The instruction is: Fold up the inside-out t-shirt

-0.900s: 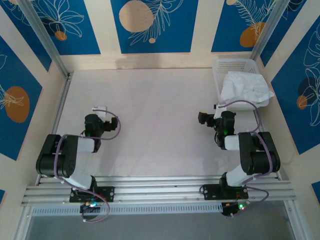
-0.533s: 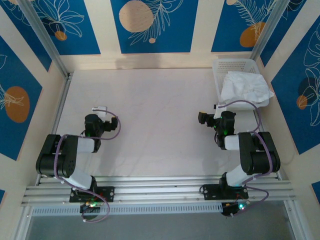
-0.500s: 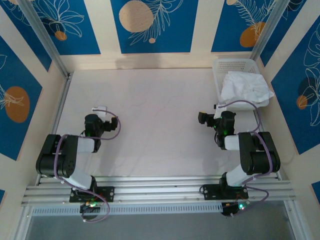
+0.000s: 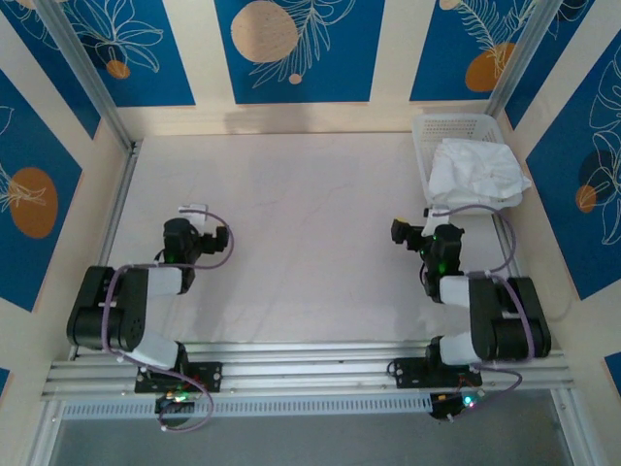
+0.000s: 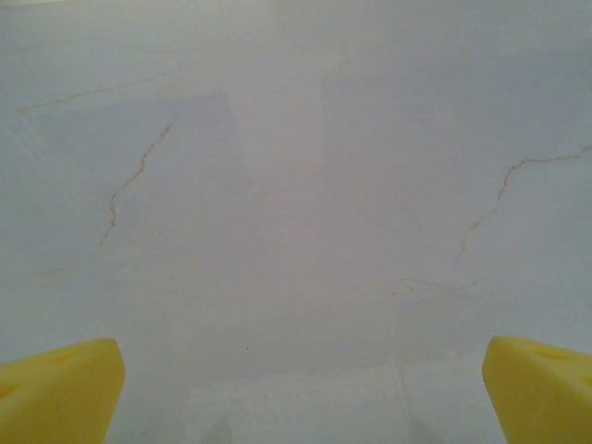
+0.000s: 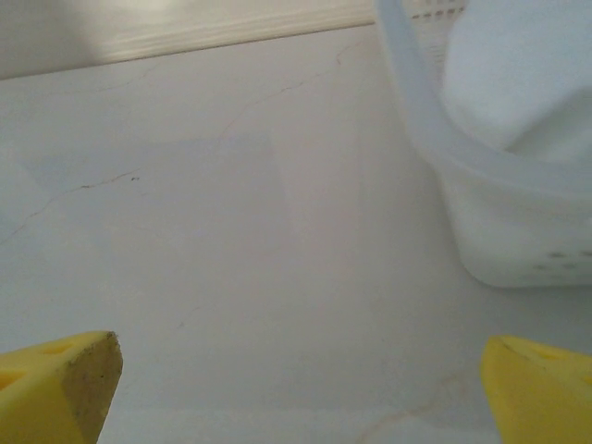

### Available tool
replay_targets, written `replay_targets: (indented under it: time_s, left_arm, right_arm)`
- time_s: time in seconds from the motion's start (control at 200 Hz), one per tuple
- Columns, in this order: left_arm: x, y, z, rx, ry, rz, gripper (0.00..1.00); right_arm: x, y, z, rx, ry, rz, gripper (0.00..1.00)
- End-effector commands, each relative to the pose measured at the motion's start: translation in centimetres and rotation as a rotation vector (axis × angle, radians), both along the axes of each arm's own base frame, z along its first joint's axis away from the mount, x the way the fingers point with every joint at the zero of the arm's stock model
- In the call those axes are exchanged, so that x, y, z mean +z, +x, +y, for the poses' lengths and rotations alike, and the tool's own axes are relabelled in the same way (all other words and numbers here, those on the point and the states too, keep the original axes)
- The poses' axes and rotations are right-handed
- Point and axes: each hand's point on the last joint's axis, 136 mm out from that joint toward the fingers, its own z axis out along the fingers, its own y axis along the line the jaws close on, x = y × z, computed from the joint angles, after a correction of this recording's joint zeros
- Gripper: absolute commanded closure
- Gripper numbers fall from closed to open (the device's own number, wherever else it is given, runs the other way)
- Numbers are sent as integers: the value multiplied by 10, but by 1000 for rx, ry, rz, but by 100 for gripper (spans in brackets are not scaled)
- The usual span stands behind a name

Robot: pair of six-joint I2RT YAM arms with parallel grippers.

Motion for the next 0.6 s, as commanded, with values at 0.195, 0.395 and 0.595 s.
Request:
replay_targets:
  time_s: [0.195,0.395,0.595]
  left_arm:
    - [121,-29,-34,-54,-221,-56,1]
    - [173,-58,-96,-238,-300,-32,1]
    - [188,-87,-157,-463,-310,14,1]
  right_arm:
    - [115,-4,-9,-97,151,96,1]
    - [141,50,-48,-225,331,372,2]
    - [102,127,-93,-323,472,590,5]
